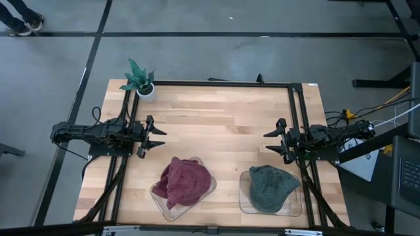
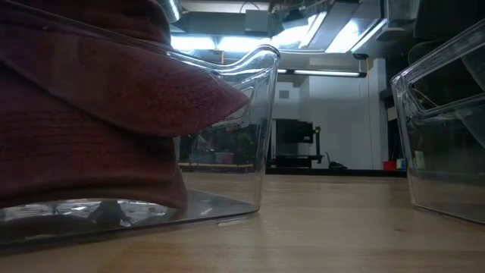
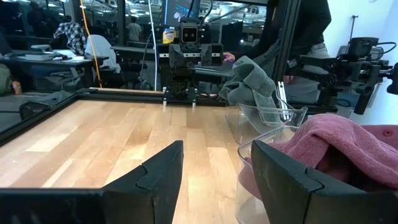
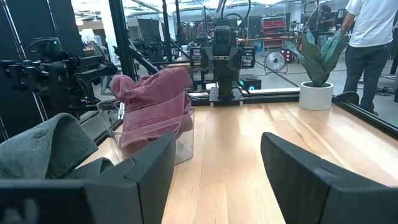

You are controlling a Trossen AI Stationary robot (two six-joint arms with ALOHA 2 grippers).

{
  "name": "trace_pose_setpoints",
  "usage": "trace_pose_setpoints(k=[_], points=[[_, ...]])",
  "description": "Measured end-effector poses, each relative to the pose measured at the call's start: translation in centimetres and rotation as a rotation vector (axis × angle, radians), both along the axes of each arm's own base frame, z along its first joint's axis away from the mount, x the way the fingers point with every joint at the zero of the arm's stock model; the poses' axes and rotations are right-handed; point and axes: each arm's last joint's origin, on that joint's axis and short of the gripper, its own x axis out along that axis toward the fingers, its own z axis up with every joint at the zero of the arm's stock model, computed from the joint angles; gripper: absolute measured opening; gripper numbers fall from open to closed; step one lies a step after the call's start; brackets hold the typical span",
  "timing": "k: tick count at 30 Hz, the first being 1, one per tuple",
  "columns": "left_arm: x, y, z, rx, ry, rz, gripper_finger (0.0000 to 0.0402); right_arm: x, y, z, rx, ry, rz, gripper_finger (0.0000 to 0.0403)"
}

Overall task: Pick & Place hat
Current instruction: Return to Home Position

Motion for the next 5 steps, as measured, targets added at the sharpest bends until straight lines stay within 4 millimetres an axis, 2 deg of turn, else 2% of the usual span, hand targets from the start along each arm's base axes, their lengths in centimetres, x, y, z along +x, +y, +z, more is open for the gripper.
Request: trace_pose_setpoints(k=[5], points=[[0.0,0.0,0.0,0.0,0.0,0.0,0.0185,0.0,0.0,0.0,0.0,0.0,0.0,0.0236]])
